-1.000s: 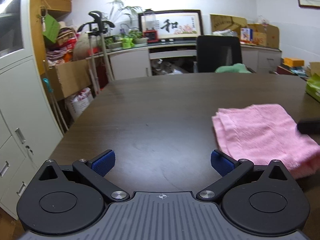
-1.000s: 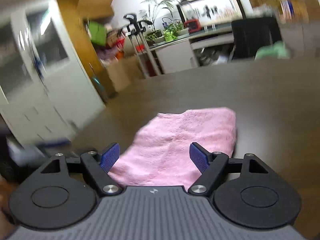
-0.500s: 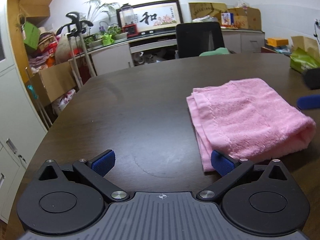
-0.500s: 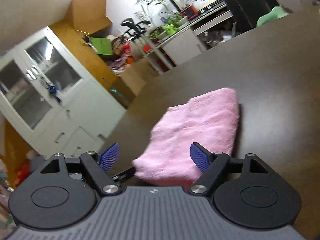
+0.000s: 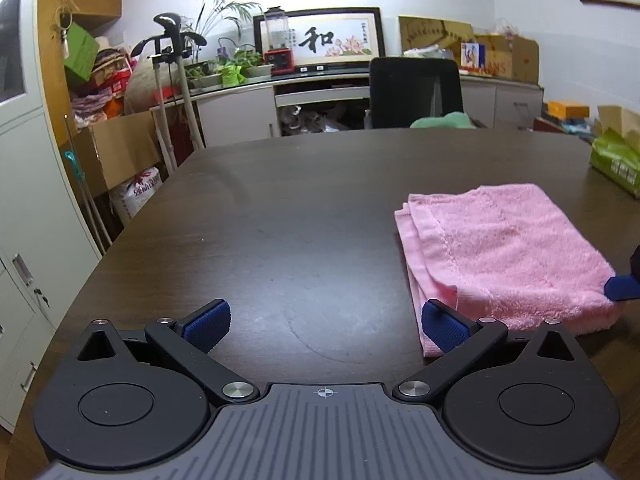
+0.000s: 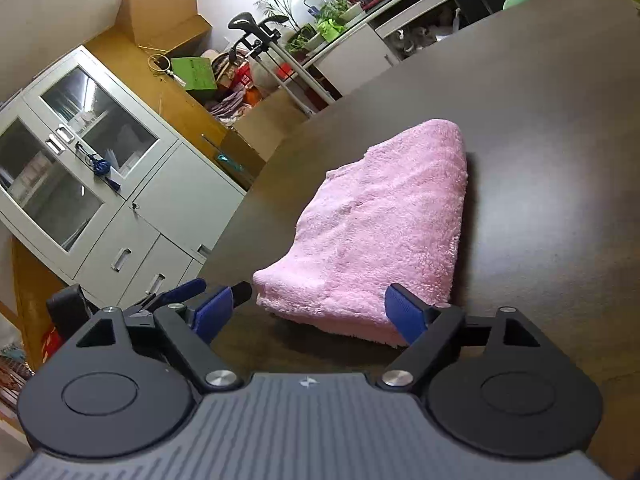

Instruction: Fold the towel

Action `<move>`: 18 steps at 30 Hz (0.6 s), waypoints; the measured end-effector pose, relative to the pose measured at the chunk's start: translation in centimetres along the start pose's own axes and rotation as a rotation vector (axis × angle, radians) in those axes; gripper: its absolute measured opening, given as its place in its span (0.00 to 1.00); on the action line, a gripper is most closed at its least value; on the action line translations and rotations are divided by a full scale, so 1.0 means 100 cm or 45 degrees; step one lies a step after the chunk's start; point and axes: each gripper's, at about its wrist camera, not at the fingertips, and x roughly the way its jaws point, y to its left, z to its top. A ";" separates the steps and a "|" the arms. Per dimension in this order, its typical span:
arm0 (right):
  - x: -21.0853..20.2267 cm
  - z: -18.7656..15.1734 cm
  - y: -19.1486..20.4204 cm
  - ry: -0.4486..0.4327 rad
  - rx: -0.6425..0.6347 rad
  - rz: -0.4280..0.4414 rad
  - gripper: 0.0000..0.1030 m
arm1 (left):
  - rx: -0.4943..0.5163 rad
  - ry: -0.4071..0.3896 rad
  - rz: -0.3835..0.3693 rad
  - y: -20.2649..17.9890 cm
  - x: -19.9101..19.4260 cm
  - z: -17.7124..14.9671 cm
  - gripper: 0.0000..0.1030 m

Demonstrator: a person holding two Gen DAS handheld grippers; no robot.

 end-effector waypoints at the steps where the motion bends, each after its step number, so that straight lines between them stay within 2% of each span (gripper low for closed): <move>1: -0.003 0.000 0.003 -0.021 -0.012 -0.009 0.83 | -0.003 0.005 -0.002 0.000 0.000 -0.001 1.00; 2: -0.009 -0.002 0.007 -0.051 -0.039 -0.045 0.84 | -0.007 0.010 -0.003 0.000 0.000 -0.002 1.00; 3: -0.017 -0.007 0.016 -0.092 -0.130 -0.161 0.85 | -0.006 0.012 -0.008 -0.001 -0.001 -0.004 1.00; 5: -0.022 -0.013 0.025 -0.122 -0.216 -0.282 0.85 | -0.003 0.016 -0.018 -0.003 -0.003 -0.008 1.00; 7: -0.028 -0.026 0.033 -0.161 -0.304 -0.469 0.86 | -0.008 0.026 -0.029 -0.008 -0.009 -0.017 1.00; 8: -0.030 -0.032 0.034 -0.163 -0.324 -0.526 0.87 | -0.013 0.029 -0.032 -0.009 -0.010 -0.019 1.00; 11: -0.031 -0.042 0.035 -0.154 -0.350 -0.622 0.89 | -0.043 0.023 -0.063 -0.014 -0.019 -0.025 1.00; 16: -0.027 -0.051 0.027 -0.139 -0.403 -0.811 0.90 | -0.028 0.033 -0.035 -0.031 -0.027 -0.032 1.00; 18: -0.026 -0.052 0.025 -0.135 -0.405 -0.842 0.92 | -0.021 0.039 -0.029 -0.037 -0.030 -0.034 1.00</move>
